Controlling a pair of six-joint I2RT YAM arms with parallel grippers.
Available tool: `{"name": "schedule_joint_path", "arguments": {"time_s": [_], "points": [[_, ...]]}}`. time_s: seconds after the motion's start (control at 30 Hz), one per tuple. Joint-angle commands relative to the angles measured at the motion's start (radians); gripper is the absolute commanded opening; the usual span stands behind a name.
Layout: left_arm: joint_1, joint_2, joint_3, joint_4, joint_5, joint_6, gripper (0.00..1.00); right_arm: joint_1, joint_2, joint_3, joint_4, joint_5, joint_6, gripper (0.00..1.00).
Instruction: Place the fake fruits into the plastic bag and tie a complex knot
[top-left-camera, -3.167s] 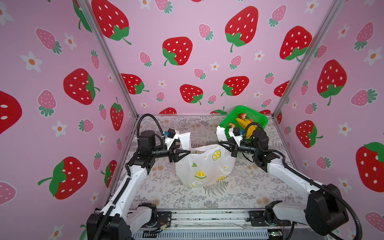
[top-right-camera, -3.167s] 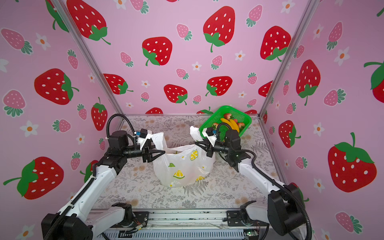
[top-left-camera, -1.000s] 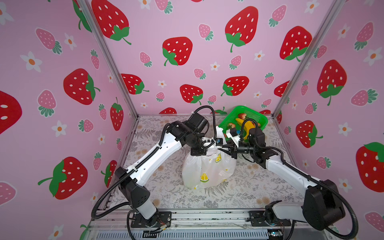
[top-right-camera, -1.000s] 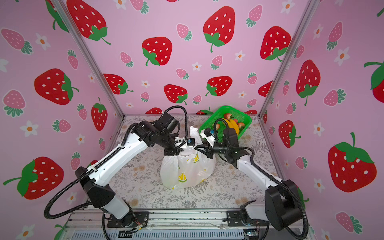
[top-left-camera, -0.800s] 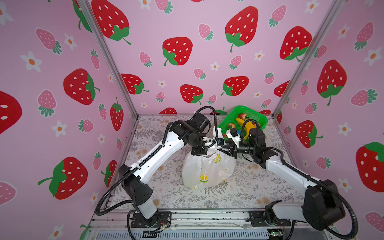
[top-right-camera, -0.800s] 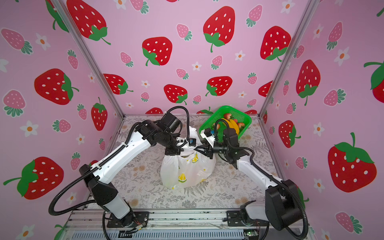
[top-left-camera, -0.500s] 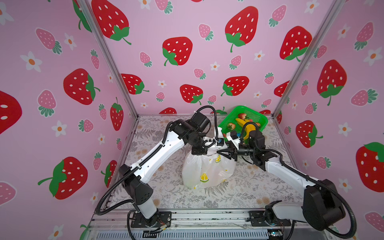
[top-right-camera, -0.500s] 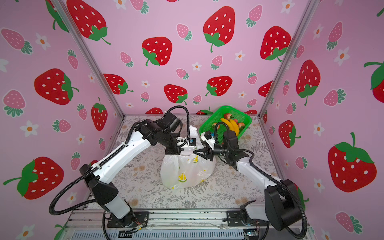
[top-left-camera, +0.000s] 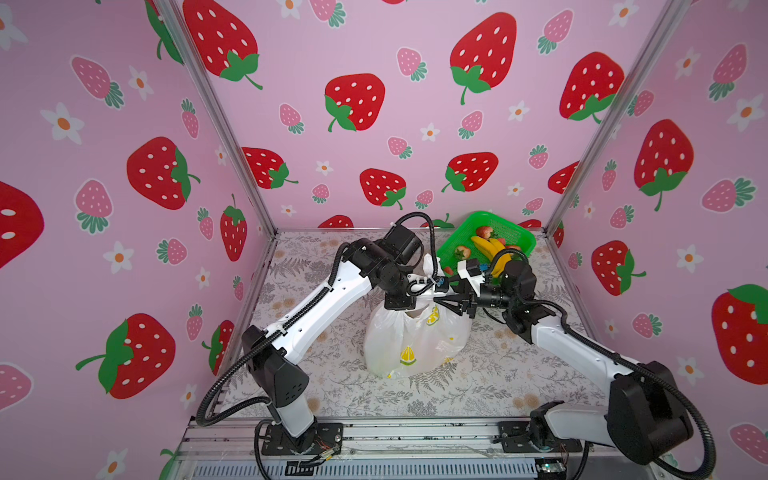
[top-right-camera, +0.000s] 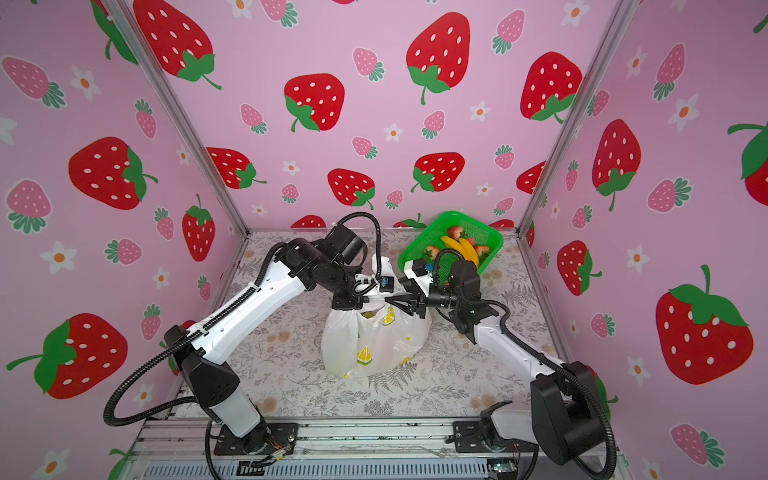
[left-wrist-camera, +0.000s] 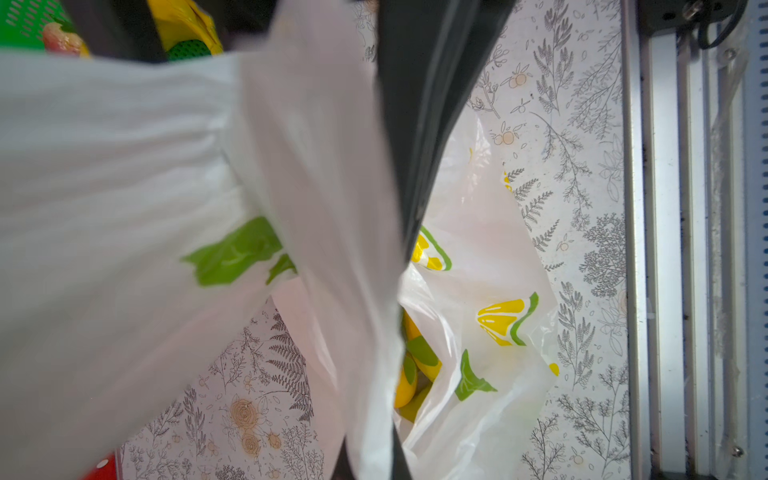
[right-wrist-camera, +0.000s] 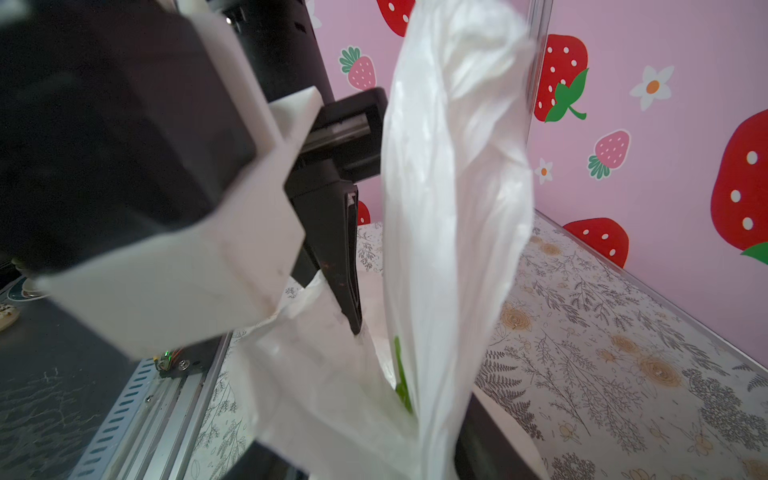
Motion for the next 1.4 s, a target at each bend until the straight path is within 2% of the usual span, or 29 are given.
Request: {"name": "schedule_joint_path", "arguments": {"time_s": [0.0, 0.2, 0.4, 0.7, 0.97, 1.37], "points": [[-0.004, 0.006, 0.040, -0.027, 0.022, 0.020, 0.00, 0.008, -0.008, 0.003, 0.054, -0.037, -0.002, 0.51], [-0.004, 0.004, 0.035, -0.022, 0.016, 0.020, 0.00, 0.008, -0.009, 0.002, 0.055, -0.034, -0.012, 0.48], [-0.004, 0.006, 0.026, -0.017, 0.010, 0.017, 0.00, 0.009, -0.007, -0.001, 0.057, -0.026, -0.006, 0.34], [-0.004, 0.014, 0.022, -0.005, 0.012, 0.008, 0.00, 0.009, -0.003, -0.007, 0.071, -0.027, 0.006, 0.39], [-0.004, 0.033, 0.064, 0.005, 0.082, -0.031, 0.00, 0.013, 0.016, -0.016, 0.080, -0.025, 0.011, 0.43], [-0.004, 0.061, 0.087, 0.010, 0.082, -0.058, 0.00, 0.024, 0.042, -0.015, 0.101, -0.016, 0.024, 0.40]]}}
